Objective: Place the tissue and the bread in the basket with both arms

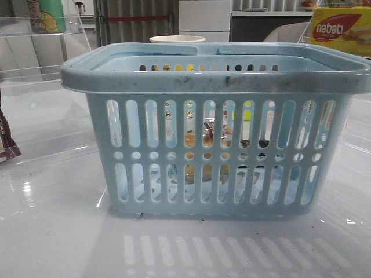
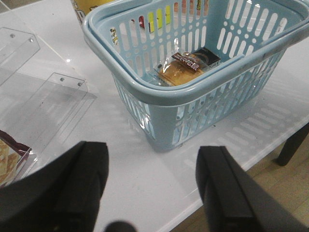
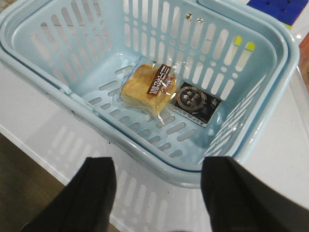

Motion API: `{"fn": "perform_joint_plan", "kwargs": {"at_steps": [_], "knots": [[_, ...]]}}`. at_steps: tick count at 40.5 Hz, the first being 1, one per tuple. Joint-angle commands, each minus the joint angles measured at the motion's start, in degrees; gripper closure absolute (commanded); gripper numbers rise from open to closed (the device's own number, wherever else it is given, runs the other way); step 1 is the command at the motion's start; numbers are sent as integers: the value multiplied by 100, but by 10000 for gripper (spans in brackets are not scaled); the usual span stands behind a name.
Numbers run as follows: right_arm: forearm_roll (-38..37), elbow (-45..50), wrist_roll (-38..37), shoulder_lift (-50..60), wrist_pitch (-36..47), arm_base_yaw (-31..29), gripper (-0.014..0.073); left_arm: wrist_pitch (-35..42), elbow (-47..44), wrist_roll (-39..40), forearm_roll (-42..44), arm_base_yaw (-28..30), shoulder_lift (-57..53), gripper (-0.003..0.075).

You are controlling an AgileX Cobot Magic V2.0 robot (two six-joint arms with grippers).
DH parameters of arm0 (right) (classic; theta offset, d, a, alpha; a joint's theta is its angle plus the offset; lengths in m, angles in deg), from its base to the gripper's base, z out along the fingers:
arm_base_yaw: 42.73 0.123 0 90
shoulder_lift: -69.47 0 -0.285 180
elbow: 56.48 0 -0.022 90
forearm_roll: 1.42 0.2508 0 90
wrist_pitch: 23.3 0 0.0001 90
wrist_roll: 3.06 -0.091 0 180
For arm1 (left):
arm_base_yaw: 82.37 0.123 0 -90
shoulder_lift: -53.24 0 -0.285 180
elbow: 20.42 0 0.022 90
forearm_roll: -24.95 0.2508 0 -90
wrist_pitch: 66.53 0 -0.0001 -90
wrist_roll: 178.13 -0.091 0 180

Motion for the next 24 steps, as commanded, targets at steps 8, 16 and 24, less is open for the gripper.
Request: {"fn": "perform_joint_plan", "kwargs": {"at_steps": [8, 16, 24], "knots": [[17, -158, 57, 27, 341, 3, 334, 568, 118, 64, 0, -35, 59, 267], [17, -158, 57, 27, 328, 3, 568, 568, 118, 178, 0, -35, 59, 423], [-59, -158, 57, 27, 338, 3, 566, 545, 118, 199, -23, -35, 59, 624]]}}
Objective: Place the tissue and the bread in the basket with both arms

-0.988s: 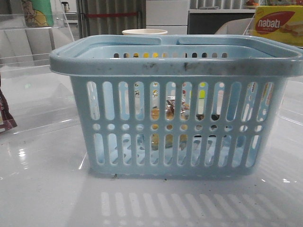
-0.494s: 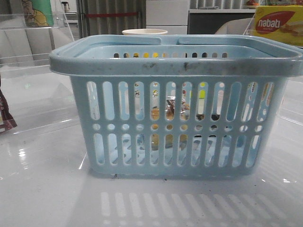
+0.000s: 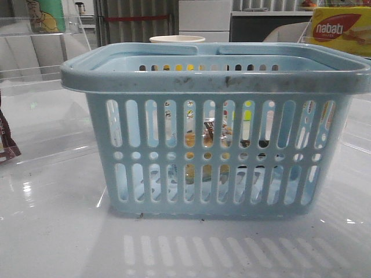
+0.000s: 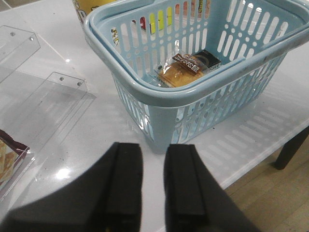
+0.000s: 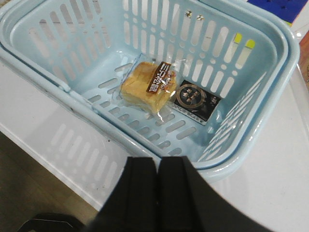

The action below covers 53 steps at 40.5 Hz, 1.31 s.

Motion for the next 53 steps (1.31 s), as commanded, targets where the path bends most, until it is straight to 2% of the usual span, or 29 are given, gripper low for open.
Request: {"fn": "perform_joint_plan", "kwargs": {"at_steps": [1, 22, 25, 31, 35, 40, 45, 53], "knots": [[-27, -158, 57, 27, 376, 3, 566, 455, 153, 65, -99, -35, 55, 629], [-27, -158, 57, 27, 371, 3, 566, 502, 123, 65, -85, -35, -6, 628], [-27, -158, 57, 27, 371, 3, 566, 561, 53, 65, 205, 187, -187, 628], [-27, -158, 57, 27, 372, 3, 566, 1803, -835, 65, 205, 1321, -901, 628], [-27, -158, 57, 27, 372, 3, 566, 2779, -1740, 65, 164, 1991, -1483, 628], [-27, -158, 57, 27, 372, 3, 566, 3651, -2795, 65, -133, 2732, -2337, 628], [-27, -158, 57, 27, 372, 3, 566, 4074, -3512, 65, -269, 3080, -2918, 628], [-27, -158, 57, 27, 372, 3, 566, 4539, -4076, 65, -269, 3089, -3298, 628]]}}
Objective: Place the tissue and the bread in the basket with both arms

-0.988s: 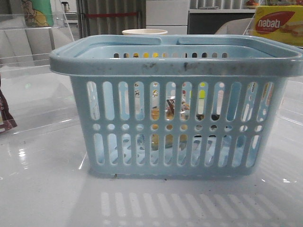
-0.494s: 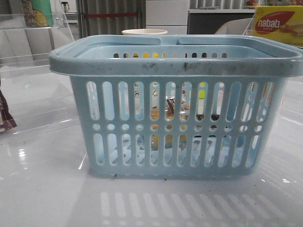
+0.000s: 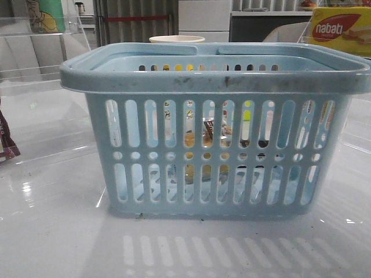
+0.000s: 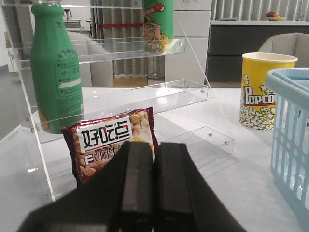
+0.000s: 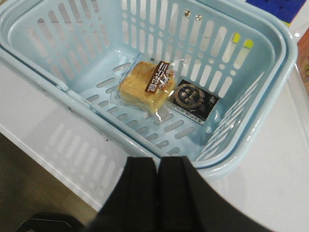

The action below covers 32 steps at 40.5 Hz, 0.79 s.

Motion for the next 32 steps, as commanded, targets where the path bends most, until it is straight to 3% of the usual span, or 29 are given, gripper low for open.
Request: {"fn": "perform_joint_plan", "kwargs": {"at_steps": [1, 32], "knots": [[-5, -158, 57, 27, 372, 3, 566, 780, -40, 52, -69, 4, -111, 628], [-5, -158, 57, 27, 377, 3, 566, 814, -27, 52, -69, -83, -97, 628]]}}
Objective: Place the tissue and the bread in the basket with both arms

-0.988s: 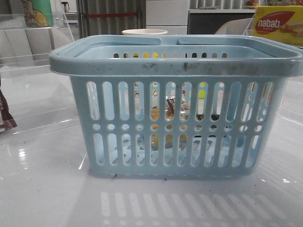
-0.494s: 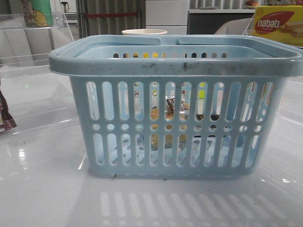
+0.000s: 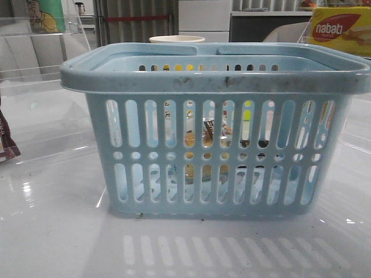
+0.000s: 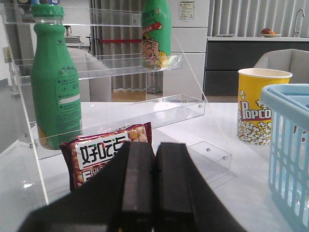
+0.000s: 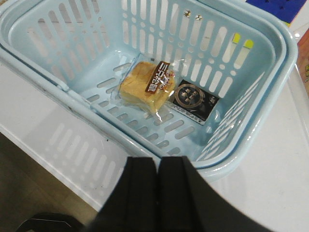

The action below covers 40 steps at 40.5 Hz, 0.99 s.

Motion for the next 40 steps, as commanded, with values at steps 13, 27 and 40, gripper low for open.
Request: {"fn": "perform_joint_plan", "kwargs": {"at_steps": [13, 27, 40], "knots": [[-5, -158, 54, 27, 377, 3, 566, 503, -27, 52, -57, -34, -97, 628], [-141, 1303, 54, 1642, 1860, -1552, 566, 503, -27, 52, -57, -34, -97, 628], [-141, 3895, 54, 4048, 3548, -2360, 566, 503, -27, 52, -57, -34, -97, 628]]}}
